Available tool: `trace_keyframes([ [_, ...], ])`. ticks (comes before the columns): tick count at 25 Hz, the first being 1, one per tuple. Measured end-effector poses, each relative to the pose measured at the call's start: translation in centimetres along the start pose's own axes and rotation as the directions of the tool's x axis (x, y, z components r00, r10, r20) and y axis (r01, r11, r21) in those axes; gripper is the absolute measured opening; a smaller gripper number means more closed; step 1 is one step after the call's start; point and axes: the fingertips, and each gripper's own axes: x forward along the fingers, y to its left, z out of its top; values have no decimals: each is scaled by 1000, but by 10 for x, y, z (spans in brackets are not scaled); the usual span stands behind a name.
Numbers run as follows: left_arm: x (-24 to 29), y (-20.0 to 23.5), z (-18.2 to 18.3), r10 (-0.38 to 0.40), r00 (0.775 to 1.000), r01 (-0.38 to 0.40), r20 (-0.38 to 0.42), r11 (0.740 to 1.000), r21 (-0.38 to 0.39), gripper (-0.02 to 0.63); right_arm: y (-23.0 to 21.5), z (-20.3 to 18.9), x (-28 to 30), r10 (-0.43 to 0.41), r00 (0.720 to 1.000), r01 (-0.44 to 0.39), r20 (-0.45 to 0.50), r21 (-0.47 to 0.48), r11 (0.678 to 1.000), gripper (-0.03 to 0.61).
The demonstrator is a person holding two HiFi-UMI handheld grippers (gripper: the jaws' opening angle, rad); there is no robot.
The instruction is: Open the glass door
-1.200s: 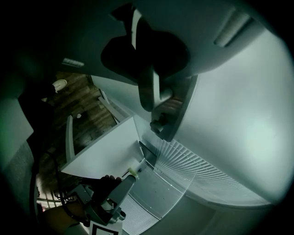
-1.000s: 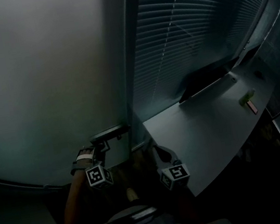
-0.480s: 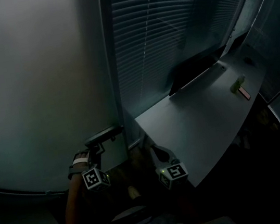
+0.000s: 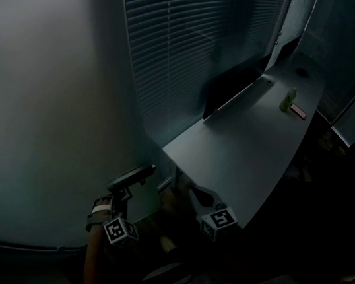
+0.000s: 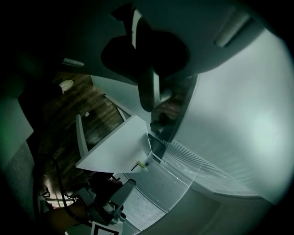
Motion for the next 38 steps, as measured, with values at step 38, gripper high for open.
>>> trace_keyframes([
  [38,-83,-78,27,-79,992,70,101,993,95,20,57,-35,-146,-131,991,131,23,4,991,3],
])
